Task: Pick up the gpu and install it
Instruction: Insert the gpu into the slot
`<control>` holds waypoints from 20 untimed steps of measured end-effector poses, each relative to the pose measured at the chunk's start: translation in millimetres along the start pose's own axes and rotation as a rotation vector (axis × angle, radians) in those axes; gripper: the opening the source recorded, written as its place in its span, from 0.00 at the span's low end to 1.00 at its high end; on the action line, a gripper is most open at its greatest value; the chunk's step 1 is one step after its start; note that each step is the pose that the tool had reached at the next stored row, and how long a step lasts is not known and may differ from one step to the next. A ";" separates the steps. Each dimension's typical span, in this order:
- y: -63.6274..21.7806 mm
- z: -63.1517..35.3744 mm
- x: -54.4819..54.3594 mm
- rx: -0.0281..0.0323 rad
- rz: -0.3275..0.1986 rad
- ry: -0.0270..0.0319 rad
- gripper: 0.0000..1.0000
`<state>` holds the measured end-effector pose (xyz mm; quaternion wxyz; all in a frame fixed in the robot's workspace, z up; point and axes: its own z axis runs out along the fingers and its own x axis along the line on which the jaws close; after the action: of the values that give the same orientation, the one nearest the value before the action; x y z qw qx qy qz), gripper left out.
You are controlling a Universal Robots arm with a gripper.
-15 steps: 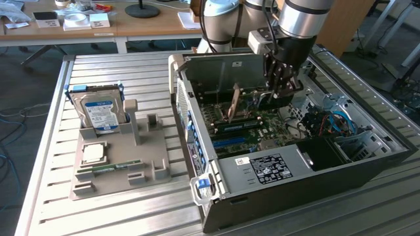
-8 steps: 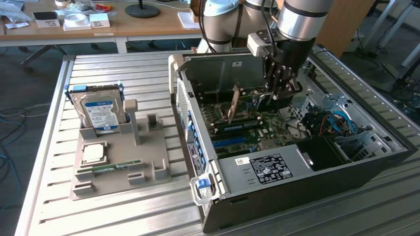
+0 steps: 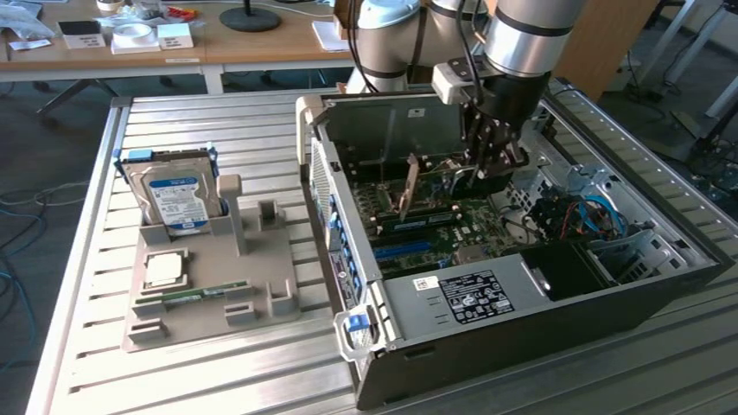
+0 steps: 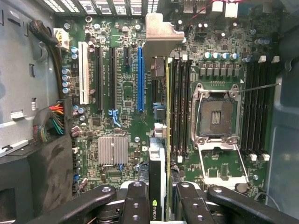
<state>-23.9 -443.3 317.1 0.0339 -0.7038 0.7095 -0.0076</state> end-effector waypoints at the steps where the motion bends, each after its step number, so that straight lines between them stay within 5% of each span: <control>1: 0.1 0.0 0.0 0.0000 0.000 0.0001 0.27; 20: 8.2 3.3 2.8 0.0017 0.035 0.0031 0.27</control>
<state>-31.9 -446.0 313.3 0.0336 -0.6911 0.7219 -0.0086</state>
